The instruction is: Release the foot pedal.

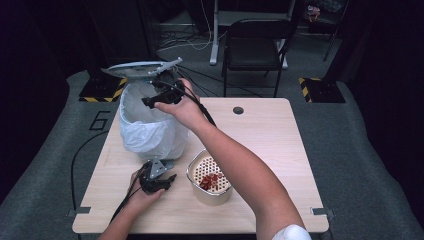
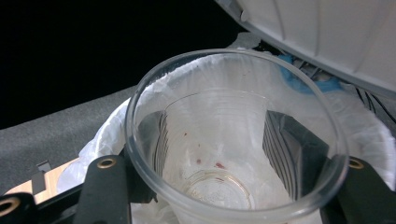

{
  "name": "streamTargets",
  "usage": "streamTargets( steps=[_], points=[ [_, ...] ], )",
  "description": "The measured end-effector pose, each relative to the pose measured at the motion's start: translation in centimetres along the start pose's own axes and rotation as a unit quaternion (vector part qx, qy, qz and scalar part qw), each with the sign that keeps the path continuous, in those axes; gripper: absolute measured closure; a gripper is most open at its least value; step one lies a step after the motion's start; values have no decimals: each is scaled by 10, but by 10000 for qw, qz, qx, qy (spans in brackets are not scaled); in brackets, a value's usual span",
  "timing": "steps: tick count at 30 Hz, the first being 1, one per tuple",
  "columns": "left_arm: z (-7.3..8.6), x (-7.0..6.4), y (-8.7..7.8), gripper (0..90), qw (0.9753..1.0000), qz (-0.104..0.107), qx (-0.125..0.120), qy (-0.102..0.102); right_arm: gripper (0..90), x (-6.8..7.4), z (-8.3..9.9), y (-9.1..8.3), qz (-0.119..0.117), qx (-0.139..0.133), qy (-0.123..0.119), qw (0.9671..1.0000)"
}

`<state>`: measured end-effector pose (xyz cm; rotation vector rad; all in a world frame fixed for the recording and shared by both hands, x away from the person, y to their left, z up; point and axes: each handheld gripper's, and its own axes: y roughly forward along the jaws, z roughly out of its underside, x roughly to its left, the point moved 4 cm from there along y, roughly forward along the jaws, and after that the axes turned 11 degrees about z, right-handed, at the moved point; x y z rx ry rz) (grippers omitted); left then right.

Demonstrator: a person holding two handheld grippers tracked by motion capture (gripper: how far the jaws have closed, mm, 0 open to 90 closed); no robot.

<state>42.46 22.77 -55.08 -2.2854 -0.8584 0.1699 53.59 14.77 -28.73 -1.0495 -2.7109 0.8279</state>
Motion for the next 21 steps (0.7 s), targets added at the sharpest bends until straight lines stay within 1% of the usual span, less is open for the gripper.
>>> streamTargets(
  steps=[1,2,4,5,6,7,8,10,11,12,13,14,15,16,17,18,19,20,21],
  points=[
    [0,0,0,384,10000,13,5,-1,383,2,0,2,48,17,0,10000],
    [0,0,0,384,10000,13,3,-2,326,4,0,4,116,20,15,9999],
    [0,0,0,384,10000,7,4,-8,215,5,0,7,166,-31,15,9999],
    [0,0,0,384,10000,4,-4,-9,126,6,1,10,154,53,122,9998],
    [0,0,0,384,10000,2,-4,-7,116,5,2,12,153,71,112,9998],
    [0,0,0,384,10000,18,29,-4,109,6,4,12,189,143,124,9996],
    [0,0,0,384,10000,2,3,-4,96,6,6,11,274,163,84,9995],
    [0,0,0,383,10000,14,10,-10,41,6,9,9,279,146,62,9995],
    [0,0,0,383,10000,15,13,-14,24,5,9,7,282,142,145,9994],
    [0,0,-1,383,9998,136,114,-5,23,3,10,6,299,109,217,9993],
    [-1,0,-2,383,9998,154,129,24,24,2,11,5,265,135,275,9992],
    [-1,0,1,382,10000,11,-9,14,24,0,13,4,259,179,252,9992],
    [-1,0,1,382,10000,14,-20,18,27,0,16,2,310,248,216,9990],
    [-1,1,-1,382,9998,164,107,22,28,-2,18,0,340,291,140,9989],
    [-1,1,-1,382,9999,106,49,-47,29,-2,20,-3,325,311,187,9988],
    [-2,1,-1,381,9997,201,90,-92,33,-3,23,-8,329,333,158,9988],
    [-2,1,-2,380,9997,220,87,-99,38,-4,27,-15,328,359,186,9986],
    [-2,1,-2,380,9997,235,51,-104,38,-6,31,-22,291,349,134,9989],
    [-3,2,-1,380,9998,156,-70,-119,41,-7,36,-31,317,462,115,9984]
  ],
)
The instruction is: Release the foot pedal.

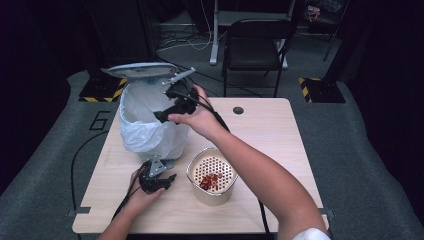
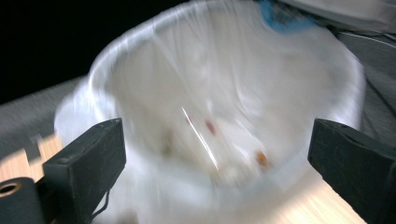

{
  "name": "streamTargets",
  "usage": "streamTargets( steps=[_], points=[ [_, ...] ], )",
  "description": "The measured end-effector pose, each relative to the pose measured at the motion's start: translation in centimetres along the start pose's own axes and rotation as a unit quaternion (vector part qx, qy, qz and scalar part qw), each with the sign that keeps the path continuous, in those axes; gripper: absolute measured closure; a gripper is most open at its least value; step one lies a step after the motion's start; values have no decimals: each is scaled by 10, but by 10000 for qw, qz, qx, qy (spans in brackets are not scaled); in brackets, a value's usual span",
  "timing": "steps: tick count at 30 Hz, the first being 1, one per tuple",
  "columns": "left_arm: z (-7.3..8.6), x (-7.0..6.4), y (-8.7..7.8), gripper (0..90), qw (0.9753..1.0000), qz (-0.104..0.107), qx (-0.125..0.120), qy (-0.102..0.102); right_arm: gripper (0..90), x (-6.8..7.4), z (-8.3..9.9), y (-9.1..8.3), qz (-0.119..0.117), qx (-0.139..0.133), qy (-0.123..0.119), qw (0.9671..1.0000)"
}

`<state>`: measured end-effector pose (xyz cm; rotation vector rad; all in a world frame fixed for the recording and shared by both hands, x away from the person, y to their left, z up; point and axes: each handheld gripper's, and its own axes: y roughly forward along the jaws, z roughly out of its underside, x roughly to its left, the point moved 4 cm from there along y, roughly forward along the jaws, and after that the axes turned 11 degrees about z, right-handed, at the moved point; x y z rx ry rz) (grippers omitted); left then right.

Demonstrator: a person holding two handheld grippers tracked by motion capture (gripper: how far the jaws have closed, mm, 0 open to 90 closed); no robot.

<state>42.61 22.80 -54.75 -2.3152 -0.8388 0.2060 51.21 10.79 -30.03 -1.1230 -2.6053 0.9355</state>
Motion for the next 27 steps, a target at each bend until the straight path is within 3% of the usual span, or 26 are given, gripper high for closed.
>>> streamTargets(
  steps=[1,2,4,5,7,8,10,13,16,19,24,27],
  points=[
    [0,-1,-3,380,9998,75,87,-148,53,-4,7,-8,60,1,-25,10000],
    [-2,1,-2,379,9999,50,-70,-127,60,-8,15,-16,98,52,1,9999],
    [-4,3,-7,380,9997,126,-52,-179,71,-23,32,-33,302,54,38,9995],
    [-5,2,-8,380,9994,-5,-241,-230,73,-28,38,-39,400,102,87,9991],
    [-8,-1,-12,376,9983,60,-359,-460,84,-44,52,-54,549,109,164,9983],
    [-8,0,-16,372,9985,89,-296,-441,99,-51,57,-57,561,60,172,9983],
    [-9,0,-20,372,9970,210,-375,-638,118,-66,67,-66,705,-17,255,9972],
    [-8,3,-28,372,9964,173,-450,-704,140,-83,82,-74,869,-56,406,9954],
    [-7,5,-36,377,9956,216,-438,-804,140,-90,95,-80,903,-64,531,9945],
    [-2,9,-42,376,9946,191,-394,-942,141,-94,108,-86,1056,-145,437,9933],
    [2,16,-50,377,9943,65,-359,-1005,142,-98,131,-96,1142,-195,431,9923],
    [6,19,-55,376,9924,3,-377,-1175,145,-102,146,-101,1184,-202,482,9916]
  ],
)
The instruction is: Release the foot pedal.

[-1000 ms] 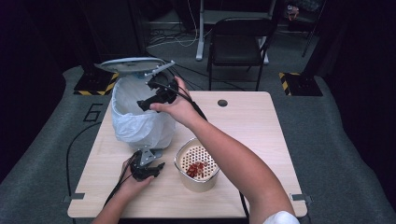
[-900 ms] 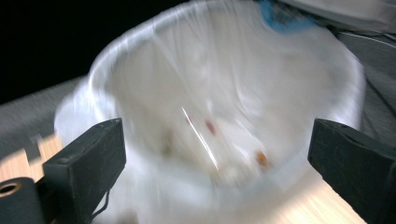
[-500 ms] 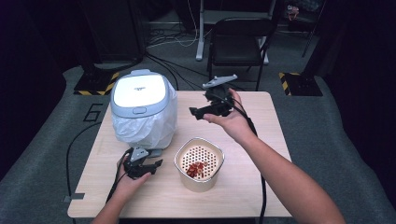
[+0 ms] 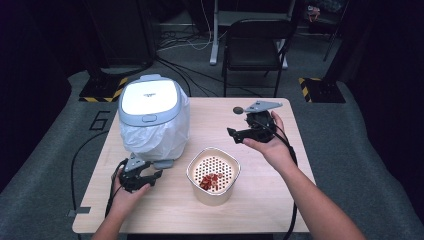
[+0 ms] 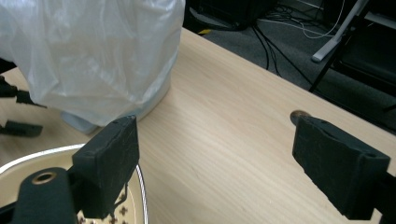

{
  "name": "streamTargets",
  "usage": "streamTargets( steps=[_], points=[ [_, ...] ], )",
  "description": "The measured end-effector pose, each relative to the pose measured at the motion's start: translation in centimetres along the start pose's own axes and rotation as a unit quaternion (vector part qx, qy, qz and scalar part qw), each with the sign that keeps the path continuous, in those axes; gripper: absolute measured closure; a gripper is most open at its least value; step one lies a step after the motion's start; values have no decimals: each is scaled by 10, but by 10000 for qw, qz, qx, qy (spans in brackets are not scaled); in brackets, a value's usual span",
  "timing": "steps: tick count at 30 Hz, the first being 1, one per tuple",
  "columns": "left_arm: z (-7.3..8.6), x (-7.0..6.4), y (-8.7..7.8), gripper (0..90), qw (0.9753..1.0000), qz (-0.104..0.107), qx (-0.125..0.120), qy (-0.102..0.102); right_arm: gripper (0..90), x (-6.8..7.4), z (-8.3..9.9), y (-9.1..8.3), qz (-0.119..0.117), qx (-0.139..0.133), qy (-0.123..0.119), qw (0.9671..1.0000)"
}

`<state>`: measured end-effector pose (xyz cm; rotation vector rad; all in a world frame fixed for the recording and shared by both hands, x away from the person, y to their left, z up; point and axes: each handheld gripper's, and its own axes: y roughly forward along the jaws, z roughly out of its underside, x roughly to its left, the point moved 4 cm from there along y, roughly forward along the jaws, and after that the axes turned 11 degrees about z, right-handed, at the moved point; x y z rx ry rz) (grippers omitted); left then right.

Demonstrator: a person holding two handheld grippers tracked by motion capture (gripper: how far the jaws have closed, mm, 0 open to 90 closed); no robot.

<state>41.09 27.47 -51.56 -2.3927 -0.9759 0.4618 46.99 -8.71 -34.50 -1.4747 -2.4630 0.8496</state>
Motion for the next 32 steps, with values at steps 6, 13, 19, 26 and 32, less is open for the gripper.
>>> streamTargets(
  steps=[6,13,19,26,32],
  points=[
    [4,5,-6,376,9994,-126,-93,-323,147,-11,32,1,68,111,129,9998],
    [9,12,-13,376,9987,-208,-44,-456,160,-21,68,4,209,172,261,9993],
    [14,21,-20,375,9979,-333,10,-554,166,-30,99,8,344,276,414,9982],
    [24,31,-23,375,9962,-508,6,-707,168,-41,140,8,669,295,687,9950],
    [32,41,-23,367,9936,-729,-77,-862,167,-38,173,18,665,425,1026,9916]
  ],
)
